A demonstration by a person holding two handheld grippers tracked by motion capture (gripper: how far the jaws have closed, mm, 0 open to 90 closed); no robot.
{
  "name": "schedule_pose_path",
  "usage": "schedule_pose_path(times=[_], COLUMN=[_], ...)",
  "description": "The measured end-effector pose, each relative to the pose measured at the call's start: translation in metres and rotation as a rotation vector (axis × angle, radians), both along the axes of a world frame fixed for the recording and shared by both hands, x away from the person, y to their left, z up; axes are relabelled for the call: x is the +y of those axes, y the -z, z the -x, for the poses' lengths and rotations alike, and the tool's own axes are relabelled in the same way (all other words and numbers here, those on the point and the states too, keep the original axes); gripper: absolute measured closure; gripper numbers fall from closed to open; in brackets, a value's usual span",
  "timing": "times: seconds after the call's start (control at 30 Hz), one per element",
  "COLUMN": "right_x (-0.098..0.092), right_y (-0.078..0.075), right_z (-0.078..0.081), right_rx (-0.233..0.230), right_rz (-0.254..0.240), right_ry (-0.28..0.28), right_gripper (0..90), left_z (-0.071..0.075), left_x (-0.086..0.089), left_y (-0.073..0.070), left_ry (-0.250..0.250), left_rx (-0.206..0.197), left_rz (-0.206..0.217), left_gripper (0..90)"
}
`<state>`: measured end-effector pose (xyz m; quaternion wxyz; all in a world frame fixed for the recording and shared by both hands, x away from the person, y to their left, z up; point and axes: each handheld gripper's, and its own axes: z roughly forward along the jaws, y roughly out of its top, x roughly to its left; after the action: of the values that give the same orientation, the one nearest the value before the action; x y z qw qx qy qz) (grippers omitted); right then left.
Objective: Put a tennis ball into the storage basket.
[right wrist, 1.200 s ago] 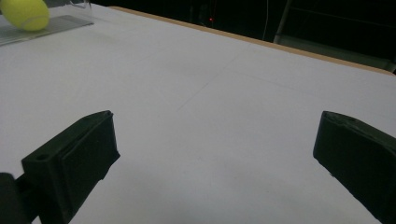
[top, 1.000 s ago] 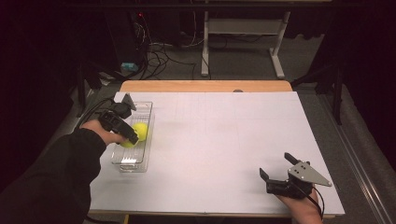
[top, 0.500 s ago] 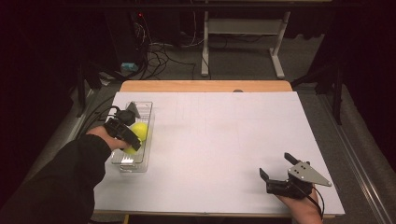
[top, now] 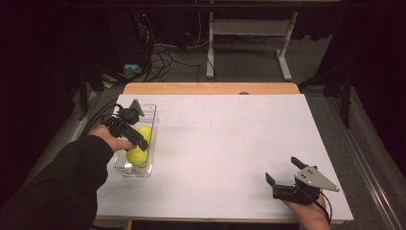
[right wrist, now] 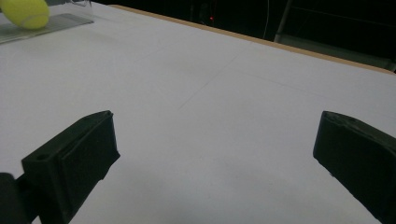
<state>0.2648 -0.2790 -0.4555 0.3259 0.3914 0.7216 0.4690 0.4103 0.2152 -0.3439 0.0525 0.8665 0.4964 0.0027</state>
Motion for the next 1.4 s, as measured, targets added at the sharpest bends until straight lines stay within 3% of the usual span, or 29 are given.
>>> schedule_pose_path(times=[0.13, 0.5, 0.53, 0.67, 0.93, 1.03, 1.07, 1.1, 1.13, 1.17, 1.2, 1.23, 1.27, 1.3, 1.33, 1.4], right_x=[0.0, -0.001, -0.001, -0.001, -0.001, -0.001, -0.001, -0.001, -0.001, -0.001, 0.0, 0.0, 0.0, 0.0, 0.0, 0.001], right_y=[0.0, 0.0, 0.0, 0.0, 0.0, 0.0, 0.0, 0.0, 0.0, 0.0, -0.001, -0.001, -0.001, 0.0, 0.0, 0.0], right_z=[0.0, 0.0, 0.0, 0.0, 0.0, 0.001, 0.001, 0.001, 0.001, 0.001, 0.001, 0.001, 0.001, 0.001, 0.001, 0.001], right_rx=[-0.002, 0.0, 0.0, -0.001, -0.003, -0.005, -0.006, -0.006, -0.006, -0.007, -0.005, -0.006, -0.006, -0.007, -0.007, -0.007], right_rz=[-0.003, -0.005, -0.005, -0.005, -0.007, -0.007, -0.007, -0.007, -0.005, -0.006, -0.007, -0.007, -0.007, -0.007, -0.007, -0.004], right_ry=[-0.001, 0.002, 0.002, 0.0, -0.004, -0.005, -0.006, -0.006, -0.006, -0.007, -0.007, -0.005, -0.005, -0.007, -0.007, -0.009], right_gripper=[0.0, 0.0, 0.0, 0.0, 0.0, 0.0, 0.0, 0.0, 0.0, 0.0, 0.0, 0.0, 0.0, 0.0, 0.0, 0.0], left_z=[0.0, 0.002, 0.002, 0.005, 0.012, 0.019, 0.024, 0.024, 0.029, 0.029, 0.036, 0.039, 0.039, 0.044, 0.044, 0.05], left_x=[-0.012, -0.077, -0.077, -0.103, -0.13, -0.136, -0.139, -0.139, -0.139, -0.139, -0.138, -0.138, -0.138, -0.137, -0.137, -0.135], left_y=[0.002, 0.018, 0.018, 0.021, 0.035, 0.047, 0.056, 0.056, 0.064, 0.064, 0.071, 0.074, 0.074, 0.079, 0.079, 0.084], left_ry=[0.024, 0.141, 0.141, 0.19, 0.24, 0.252, 0.255, 0.255, 0.245, 0.245, 0.234, 0.223, 0.223, 0.211, 0.211, 0.208], left_rx=[0.0, 0.013, 0.013, 0.008, -0.03, -0.064, -0.096, -0.096, -0.136, -0.136, -0.203, -0.225, -0.225, -0.262, -0.262, -0.32], left_rz=[0.002, 0.003, 0.003, 0.027, 0.069, 0.106, 0.128, 0.128, 0.166, 0.166, 0.181, 0.212, 0.212, 0.26, 0.26, 0.31], left_gripper=[0.6, 0.5, 0.5, 0.5, 0.5, 0.5, 0.5, 0.5, 0.5, 0.5, 0.5, 0.5, 0.5, 0.5, 0.5, 0.5])
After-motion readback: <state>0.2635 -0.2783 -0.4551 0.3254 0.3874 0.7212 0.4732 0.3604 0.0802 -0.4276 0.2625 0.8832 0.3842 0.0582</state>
